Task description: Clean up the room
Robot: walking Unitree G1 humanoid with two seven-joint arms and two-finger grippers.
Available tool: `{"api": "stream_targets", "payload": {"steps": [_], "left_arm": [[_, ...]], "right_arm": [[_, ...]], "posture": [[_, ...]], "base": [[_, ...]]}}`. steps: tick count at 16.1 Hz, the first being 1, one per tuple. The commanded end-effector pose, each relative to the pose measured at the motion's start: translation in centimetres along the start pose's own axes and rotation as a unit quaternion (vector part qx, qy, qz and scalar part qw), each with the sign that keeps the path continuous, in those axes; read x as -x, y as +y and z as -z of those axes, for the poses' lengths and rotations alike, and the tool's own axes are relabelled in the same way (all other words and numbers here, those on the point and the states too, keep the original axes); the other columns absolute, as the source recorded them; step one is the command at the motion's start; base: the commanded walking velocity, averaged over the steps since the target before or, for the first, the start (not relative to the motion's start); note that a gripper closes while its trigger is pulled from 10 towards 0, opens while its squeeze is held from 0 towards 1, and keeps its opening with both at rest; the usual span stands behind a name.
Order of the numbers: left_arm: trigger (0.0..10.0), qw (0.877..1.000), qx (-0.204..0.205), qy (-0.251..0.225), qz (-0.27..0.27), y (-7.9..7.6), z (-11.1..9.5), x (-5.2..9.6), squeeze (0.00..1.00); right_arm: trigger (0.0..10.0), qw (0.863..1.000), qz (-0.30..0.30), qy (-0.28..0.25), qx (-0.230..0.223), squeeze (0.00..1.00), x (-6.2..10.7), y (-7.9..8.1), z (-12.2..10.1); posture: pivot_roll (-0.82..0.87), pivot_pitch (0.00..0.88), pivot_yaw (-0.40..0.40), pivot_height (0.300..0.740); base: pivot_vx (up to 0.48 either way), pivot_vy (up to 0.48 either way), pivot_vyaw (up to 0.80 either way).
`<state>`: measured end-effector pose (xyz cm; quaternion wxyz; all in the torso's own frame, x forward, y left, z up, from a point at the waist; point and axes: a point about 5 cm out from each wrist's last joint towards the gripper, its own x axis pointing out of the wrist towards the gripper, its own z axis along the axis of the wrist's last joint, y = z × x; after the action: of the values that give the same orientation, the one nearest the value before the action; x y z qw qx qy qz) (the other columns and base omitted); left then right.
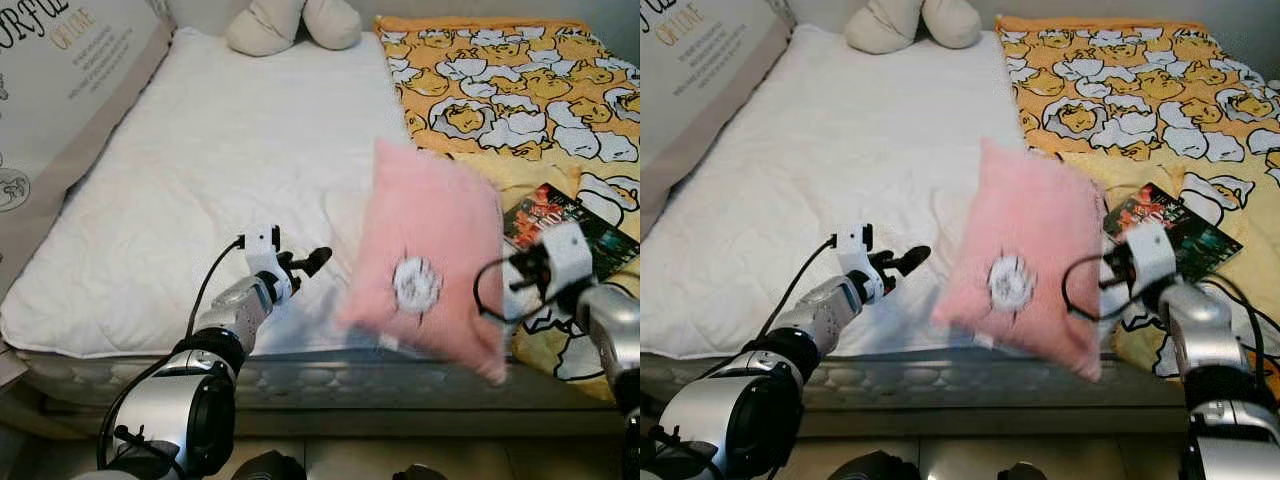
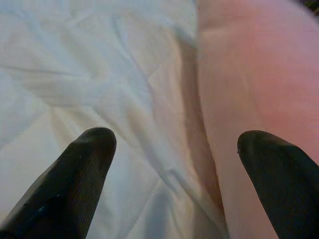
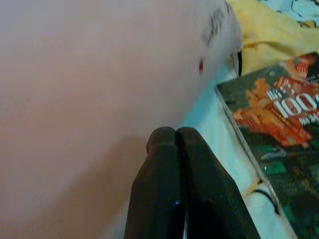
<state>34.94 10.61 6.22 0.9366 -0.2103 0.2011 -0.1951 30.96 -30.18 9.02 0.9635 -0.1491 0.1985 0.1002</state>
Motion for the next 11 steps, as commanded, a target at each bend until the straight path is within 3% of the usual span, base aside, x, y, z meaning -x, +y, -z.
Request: {"api": "stream_targets", "payload": {"steps": [1, 2, 3, 6, 7, 9, 11], "left_arm": [[10.0, 1.000, -0.014, -0.012, 0.010, -0.3, -1.0, -0.2, 0.00], [10.0, 1.000, -0.014, -0.015, 0.010, -0.3, -1.2, -0.2, 0.00], [10.0, 1.000, -0.016, -0.018, 0.011, -0.3, -1.4, -0.2, 0.00], [10.0, 0.998, -0.034, -0.042, 0.012, -0.3, -2.1, -0.1, 0.00], [10.0, 0.996, -0.057, -0.067, 0.012, -0.3, -3.0, 0.0, 1.00], [10.0, 0.988, -0.120, -0.098, 0.018, -0.7, -4.4, 0.1, 1.00], [10.0, 0.969, -0.218, -0.115, 0.018, -1.5, -5.0, 0.0, 1.00]], "right_arm": [[0.0, 0.999, 0.011, -0.024, -0.019, 0.00, -0.1, -0.1, -0.5], [1.2, 0.997, 0.025, -0.047, -0.057, 0.00, -0.2, 0.2, -0.6], [10.0, 0.992, 0.044, -0.072, -0.089, 0.00, -0.3, 0.7, -0.5], [10.0, 0.960, 0.116, -0.172, -0.189, 0.00, 0.7, 0.6, -1.1], [10.0, 0.945, 0.145, -0.190, -0.225, 0.00, 1.2, 0.4, -0.9], [10.0, 0.925, 0.172, -0.191, -0.279, 0.00, 1.6, 1.0, 0.3], [10.0, 0.921, 0.179, -0.179, -0.296, 0.00, 1.6, 2.3, 1.5]], "posture": [[-0.15, 0.000, 0.080, 0.706], [-0.15, 0.000, 0.080, 0.706], [-0.14, 0.000, 0.076, 0.706], [-0.15, 0.000, 0.076, 0.706], [-0.15, 0.000, 0.079, 0.706], [-0.16, 0.000, 0.080, 0.706], [-0.16, 0.000, 0.080, 0.706]], "base": [[0.000, 0.000, 0.00], [0.000, 0.000, 0.00], [0.000, 0.000, 0.00], [0.000, 0.000, 0.00], [0.000, 0.000, 0.00], [0.000, 0.000, 0.00], [0.000, 0.000, 0.00]]}}
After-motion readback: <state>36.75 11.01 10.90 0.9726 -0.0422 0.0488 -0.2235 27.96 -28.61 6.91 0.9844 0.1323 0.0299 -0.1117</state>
